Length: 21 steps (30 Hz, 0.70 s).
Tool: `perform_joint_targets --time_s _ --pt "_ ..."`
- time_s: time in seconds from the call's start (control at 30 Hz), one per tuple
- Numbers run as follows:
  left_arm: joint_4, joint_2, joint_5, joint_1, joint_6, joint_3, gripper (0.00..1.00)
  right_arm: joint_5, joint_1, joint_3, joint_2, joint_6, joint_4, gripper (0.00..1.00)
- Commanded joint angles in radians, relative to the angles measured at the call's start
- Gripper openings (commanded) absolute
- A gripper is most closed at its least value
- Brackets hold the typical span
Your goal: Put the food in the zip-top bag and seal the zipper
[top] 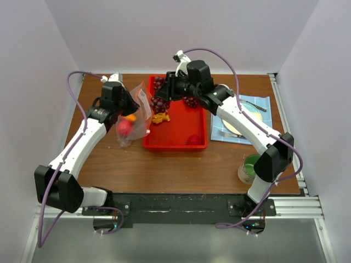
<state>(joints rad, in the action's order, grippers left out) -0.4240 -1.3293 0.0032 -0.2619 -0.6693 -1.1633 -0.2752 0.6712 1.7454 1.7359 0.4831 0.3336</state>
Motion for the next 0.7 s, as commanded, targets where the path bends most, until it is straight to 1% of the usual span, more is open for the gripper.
perform_joint_targets --time_s 0.0,0.07,0.17,0.4,0.67 --pt "0.031 0.01 0.032 0.007 0.013 -0.03 0.0 -0.237 0.002 0.019 -0.016 0.072 -0.206 0.24" --pt "0.027 0.015 0.035 0.007 0.013 -0.036 0.0 -0.324 0.002 0.002 -0.006 0.113 -0.289 0.24" --pt "0.021 0.019 0.037 0.007 0.014 -0.05 0.0 -0.404 0.002 -0.029 0.016 0.184 -0.395 0.24" --pt "0.001 0.042 0.043 0.007 0.017 -0.068 0.0 -0.473 -0.002 -0.043 0.125 0.265 -0.498 0.24" --pt "-0.028 0.079 0.047 0.007 0.036 -0.098 0.0 -0.509 -0.025 -0.075 0.197 0.36 -0.61 0.24"
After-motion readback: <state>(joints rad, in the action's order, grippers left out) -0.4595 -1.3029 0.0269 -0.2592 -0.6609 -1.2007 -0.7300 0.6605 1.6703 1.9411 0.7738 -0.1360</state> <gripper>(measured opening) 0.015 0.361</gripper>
